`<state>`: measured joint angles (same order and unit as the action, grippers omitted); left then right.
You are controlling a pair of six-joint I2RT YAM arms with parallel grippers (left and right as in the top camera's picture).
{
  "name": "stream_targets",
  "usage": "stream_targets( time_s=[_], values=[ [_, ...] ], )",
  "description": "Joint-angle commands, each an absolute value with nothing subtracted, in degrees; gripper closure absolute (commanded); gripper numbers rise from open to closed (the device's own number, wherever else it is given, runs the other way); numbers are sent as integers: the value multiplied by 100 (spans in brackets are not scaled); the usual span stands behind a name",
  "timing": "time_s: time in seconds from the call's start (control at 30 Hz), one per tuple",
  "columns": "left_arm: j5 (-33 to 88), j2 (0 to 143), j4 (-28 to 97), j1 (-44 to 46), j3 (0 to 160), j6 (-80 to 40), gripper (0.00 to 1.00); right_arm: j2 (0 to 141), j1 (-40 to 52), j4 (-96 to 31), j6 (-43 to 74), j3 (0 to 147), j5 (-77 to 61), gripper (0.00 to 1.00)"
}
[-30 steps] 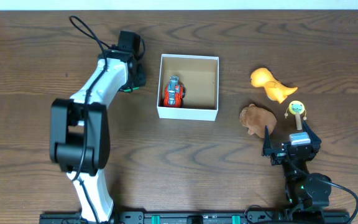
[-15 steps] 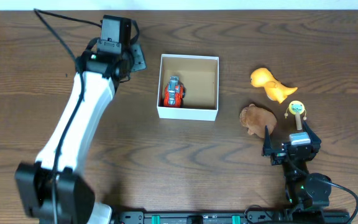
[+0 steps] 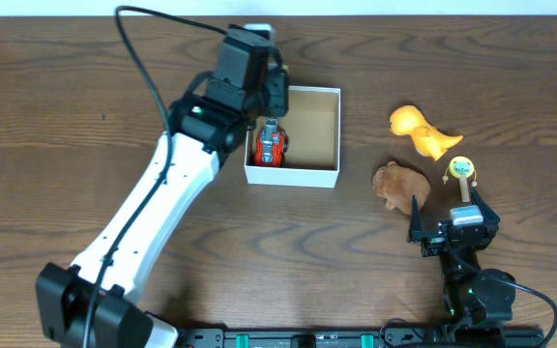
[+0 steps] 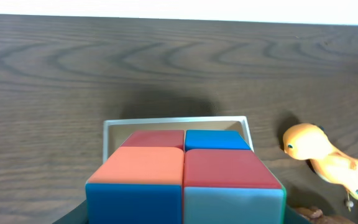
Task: Pack container
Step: 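Lift the cube with the left gripper and carry it over the box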
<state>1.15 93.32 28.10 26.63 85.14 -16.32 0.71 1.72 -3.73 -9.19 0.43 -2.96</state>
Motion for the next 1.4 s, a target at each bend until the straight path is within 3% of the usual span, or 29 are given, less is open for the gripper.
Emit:
stream_targets(
  time_s=[0.0, 0.27, 0.47, 0.8, 1.37],
  values=[
    [102, 9577, 2707, 2773, 8503, -1459, 50, 38, 97, -395, -816, 32, -281, 1],
    [106, 10291, 2545, 2875, 8503, -1431, 50, 38, 97, -395, -816, 32, -281, 1],
    [58, 10619, 2364, 2873, 8503, -716, 50, 38, 97, -395, -816, 32, -281, 1],
    [-609, 11000, 2209, 2864, 8503, -314, 49, 38, 97, -395, -819, 32, -281, 1],
    [-860, 11312, 2161, 2491, 8501, -303, 50, 38, 97, -395, -816, 32, -281, 1]
  ],
)
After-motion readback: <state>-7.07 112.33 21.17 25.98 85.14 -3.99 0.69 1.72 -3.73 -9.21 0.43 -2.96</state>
